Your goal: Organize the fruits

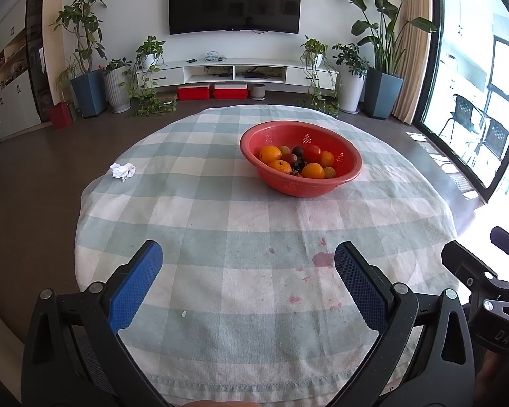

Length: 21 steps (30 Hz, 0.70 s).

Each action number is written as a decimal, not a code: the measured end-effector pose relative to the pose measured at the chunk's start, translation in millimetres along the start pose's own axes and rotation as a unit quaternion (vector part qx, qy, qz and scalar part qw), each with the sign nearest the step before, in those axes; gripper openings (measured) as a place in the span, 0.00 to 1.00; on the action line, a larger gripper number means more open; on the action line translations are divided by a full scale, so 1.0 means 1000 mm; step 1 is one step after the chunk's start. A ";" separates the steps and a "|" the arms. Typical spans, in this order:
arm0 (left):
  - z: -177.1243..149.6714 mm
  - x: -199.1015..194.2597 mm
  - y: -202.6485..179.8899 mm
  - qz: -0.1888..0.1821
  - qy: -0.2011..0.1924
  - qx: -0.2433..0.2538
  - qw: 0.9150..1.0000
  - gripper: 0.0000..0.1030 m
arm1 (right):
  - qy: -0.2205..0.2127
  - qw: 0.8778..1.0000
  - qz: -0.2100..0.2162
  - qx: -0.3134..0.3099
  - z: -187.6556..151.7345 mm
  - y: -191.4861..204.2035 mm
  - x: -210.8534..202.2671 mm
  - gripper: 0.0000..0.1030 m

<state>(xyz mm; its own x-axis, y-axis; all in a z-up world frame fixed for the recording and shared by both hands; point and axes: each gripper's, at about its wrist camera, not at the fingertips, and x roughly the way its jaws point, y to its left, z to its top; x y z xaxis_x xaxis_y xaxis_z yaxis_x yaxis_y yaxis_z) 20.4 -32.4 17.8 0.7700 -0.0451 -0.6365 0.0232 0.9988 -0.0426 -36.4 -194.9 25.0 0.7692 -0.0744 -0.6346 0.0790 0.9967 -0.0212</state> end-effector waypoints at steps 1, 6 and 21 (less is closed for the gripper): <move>0.000 0.000 0.000 0.000 0.000 0.000 1.000 1.00 | 0.000 1.000 0.000 0.000 0.000 0.000 0.000 1.00; -0.002 -0.001 0.000 0.000 0.001 0.001 1.000 1.00 | 0.000 1.000 0.000 0.000 0.000 0.001 0.000 1.00; 0.000 0.000 0.000 0.000 0.002 0.000 1.000 1.00 | 0.001 1.000 -0.002 -0.003 0.000 0.001 0.002 1.00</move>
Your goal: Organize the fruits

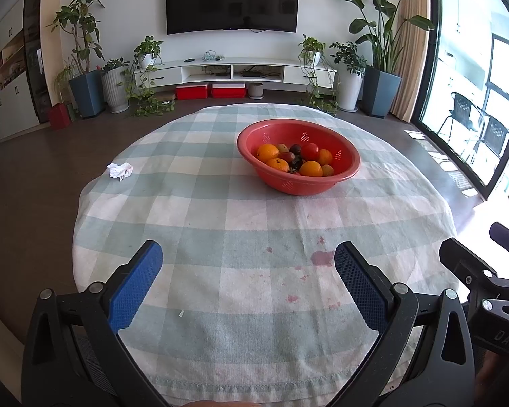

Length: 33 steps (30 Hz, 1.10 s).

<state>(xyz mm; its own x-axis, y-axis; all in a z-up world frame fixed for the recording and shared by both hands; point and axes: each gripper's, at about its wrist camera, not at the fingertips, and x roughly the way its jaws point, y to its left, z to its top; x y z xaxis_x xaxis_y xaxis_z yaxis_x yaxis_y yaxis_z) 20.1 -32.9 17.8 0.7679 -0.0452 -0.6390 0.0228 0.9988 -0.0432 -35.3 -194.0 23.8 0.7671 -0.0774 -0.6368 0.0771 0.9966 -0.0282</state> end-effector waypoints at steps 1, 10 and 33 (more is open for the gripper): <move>0.001 0.000 0.000 0.000 -0.001 -0.001 1.000 1.00 | 0.001 1.000 -0.001 0.001 0.000 0.001 0.000 1.00; -0.001 0.000 0.000 0.000 -0.001 0.000 1.000 1.00 | 0.001 1.000 -0.001 0.001 0.001 0.001 0.000 1.00; -0.001 -0.001 -0.001 0.002 0.002 -0.001 1.000 1.00 | 0.004 1.000 -0.001 0.001 0.003 0.001 0.001 1.00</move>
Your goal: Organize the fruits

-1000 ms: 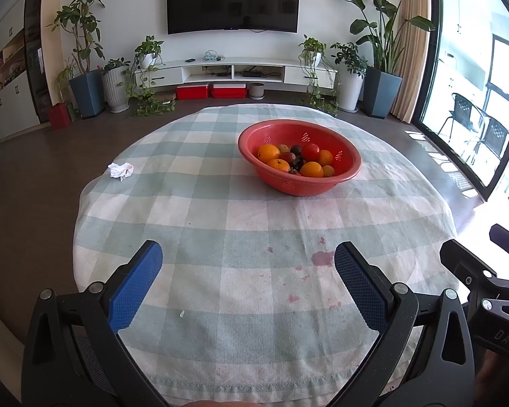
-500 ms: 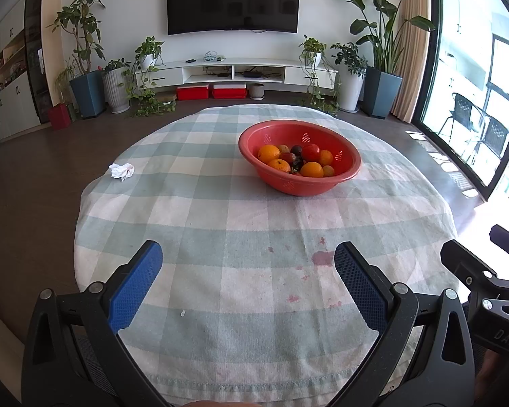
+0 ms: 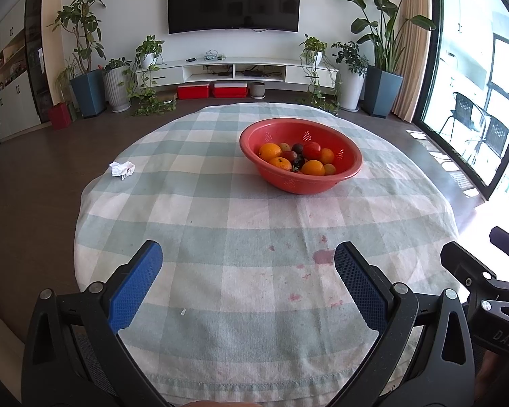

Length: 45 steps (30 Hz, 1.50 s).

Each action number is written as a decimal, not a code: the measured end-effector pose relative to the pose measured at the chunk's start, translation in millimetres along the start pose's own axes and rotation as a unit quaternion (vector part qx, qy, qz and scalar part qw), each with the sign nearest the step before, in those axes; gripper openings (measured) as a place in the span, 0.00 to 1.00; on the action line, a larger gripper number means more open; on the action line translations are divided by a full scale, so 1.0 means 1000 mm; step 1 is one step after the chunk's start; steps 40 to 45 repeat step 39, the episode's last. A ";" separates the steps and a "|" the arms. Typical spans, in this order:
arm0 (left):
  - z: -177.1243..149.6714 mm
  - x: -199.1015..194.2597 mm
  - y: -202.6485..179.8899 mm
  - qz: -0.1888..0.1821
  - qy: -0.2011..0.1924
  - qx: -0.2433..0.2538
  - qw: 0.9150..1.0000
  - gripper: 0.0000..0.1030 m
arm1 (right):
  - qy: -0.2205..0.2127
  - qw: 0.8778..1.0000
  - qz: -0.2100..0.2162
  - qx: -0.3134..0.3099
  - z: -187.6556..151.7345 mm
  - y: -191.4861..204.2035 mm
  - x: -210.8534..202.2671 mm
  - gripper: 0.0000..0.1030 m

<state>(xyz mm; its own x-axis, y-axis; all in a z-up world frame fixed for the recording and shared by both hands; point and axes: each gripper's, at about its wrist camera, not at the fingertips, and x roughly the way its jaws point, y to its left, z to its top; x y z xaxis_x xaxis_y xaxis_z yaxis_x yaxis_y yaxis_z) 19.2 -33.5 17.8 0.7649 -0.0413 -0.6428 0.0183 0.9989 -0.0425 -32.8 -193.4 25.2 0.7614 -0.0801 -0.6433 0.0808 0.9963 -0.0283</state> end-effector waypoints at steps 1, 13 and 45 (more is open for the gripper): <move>0.001 0.000 0.000 -0.001 0.000 0.000 1.000 1.00 | 0.000 1.000 0.000 0.000 0.000 0.000 0.000 1.00; 0.000 -0.001 0.001 0.000 0.001 -0.001 1.000 1.00 | 0.001 1.000 -0.001 0.000 0.000 -0.001 0.001 1.00; 0.001 0.003 0.010 0.008 -0.006 -0.006 1.000 1.00 | 0.020 1.000 -0.004 0.007 -0.007 -0.007 0.011 1.00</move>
